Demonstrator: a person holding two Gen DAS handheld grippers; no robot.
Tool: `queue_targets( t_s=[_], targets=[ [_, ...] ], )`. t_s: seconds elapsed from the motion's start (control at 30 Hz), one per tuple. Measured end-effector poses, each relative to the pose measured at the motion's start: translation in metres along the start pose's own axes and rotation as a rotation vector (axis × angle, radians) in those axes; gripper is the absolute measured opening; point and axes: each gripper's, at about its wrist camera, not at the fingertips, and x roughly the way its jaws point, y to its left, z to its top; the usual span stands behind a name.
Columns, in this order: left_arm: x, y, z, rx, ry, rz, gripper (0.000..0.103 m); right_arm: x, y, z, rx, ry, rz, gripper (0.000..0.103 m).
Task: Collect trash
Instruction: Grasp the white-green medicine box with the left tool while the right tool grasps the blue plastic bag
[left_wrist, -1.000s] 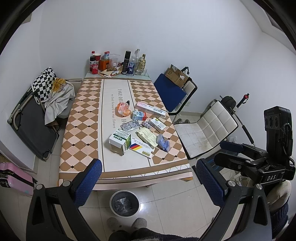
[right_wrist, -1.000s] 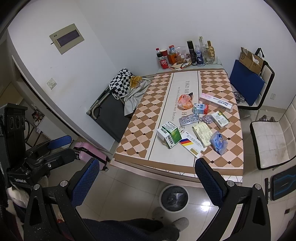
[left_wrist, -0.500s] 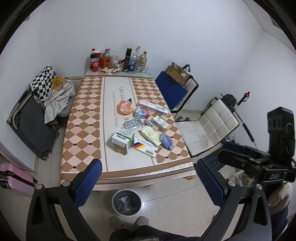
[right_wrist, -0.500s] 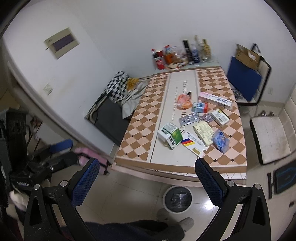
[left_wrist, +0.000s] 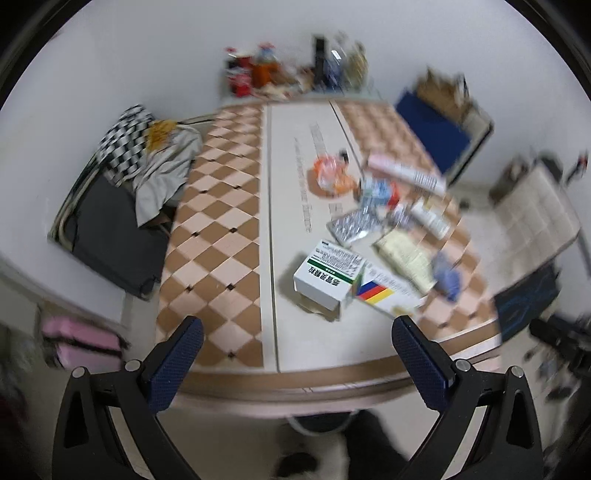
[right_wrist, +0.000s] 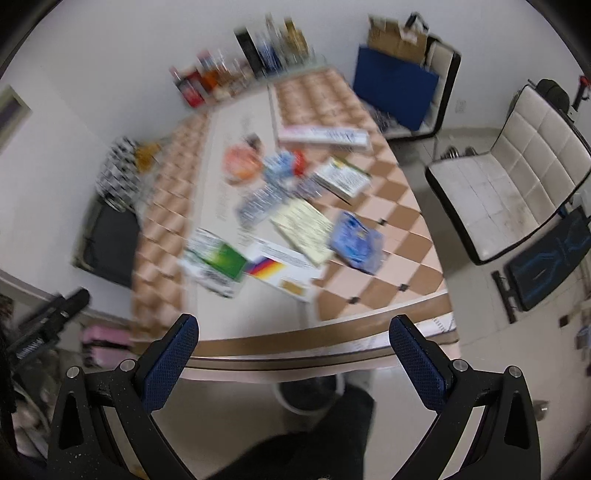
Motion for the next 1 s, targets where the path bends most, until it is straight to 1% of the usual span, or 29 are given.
queue_targets(
  t_s=[0.03,0.1,0.2,0.3,0.37,0.43,0.47,0.5,0.53,0.57,0.6,0.63,0.67,0.73,0.8,0.83,0.9,1.0],
  targets=[
    [0.015,-0.006,0.008,0.038,0.025,0.003,0.103,0.018,-0.007,0.008,-0.015,0.029,-0.014,0.103],
    [0.059,-0.024,0.025,0.145,0.109,0.025,0.103,0.062,-0.024,0.03,-0.046,0.107,-0.038,0.103],
    [0.11,-0.044,0.043,0.253,0.209,0.042,0.103,0.122,-0.044,0.058,-0.087,0.201,-0.066,0.103],
    [0.153,-0.062,0.053,0.356,0.278,0.062,0.103,0.171,-0.055,0.078,-0.12,0.269,-0.073,0.103],
    [0.172,-0.068,0.055,0.404,0.318,0.071,0.103,0.196,-0.057,0.086,-0.141,0.31,-0.067,0.103],
    [0.192,-0.071,0.056,0.43,0.37,0.064,0.102,0.216,-0.06,0.093,-0.148,0.336,-0.056,0.098],
    [0.198,-0.07,0.056,0.428,0.385,0.06,0.1,0.224,-0.061,0.096,-0.143,0.349,-0.033,0.095],
    [0.202,-0.07,0.058,0.423,0.394,0.055,0.092,0.231,-0.062,0.098,-0.128,0.365,-0.006,0.085],
    [0.205,-0.07,0.057,0.41,0.409,0.033,0.088,0.235,-0.063,0.1,-0.115,0.374,0.015,0.075],
    [0.207,-0.071,0.058,0.39,0.416,0.015,0.086,0.237,-0.064,0.101,-0.101,0.375,0.033,0.073],
    [0.206,-0.07,0.058,0.376,0.41,0.015,0.084,0.238,-0.064,0.102,-0.098,0.372,0.044,0.064],
    [0.204,-0.069,0.058,0.364,0.407,0.015,0.084,0.237,-0.064,0.103,-0.095,0.367,0.053,0.053],
    [0.201,-0.068,0.058,0.346,0.404,0.009,0.083,0.234,-0.064,0.103,-0.085,0.361,0.064,0.048],
    [0.196,-0.064,0.057,0.293,0.395,0.007,0.083,0.227,-0.067,0.105,-0.058,0.343,0.081,0.032],
    [0.188,-0.061,0.056,0.256,0.38,0.01,0.083,0.217,-0.069,0.105,-0.031,0.324,0.098,0.025],
    [0.184,-0.061,0.056,0.233,0.369,0.023,0.083,0.212,-0.07,0.105,-0.018,0.309,0.104,0.023],
    [0.173,-0.061,0.055,0.187,0.34,0.045,0.083,0.199,-0.071,0.105,-0.004,0.285,0.11,0.021],
    [0.162,-0.062,0.055,0.147,0.3,0.093,0.083,0.179,-0.069,0.099,0.0,0.257,0.129,0.02]
  ],
)
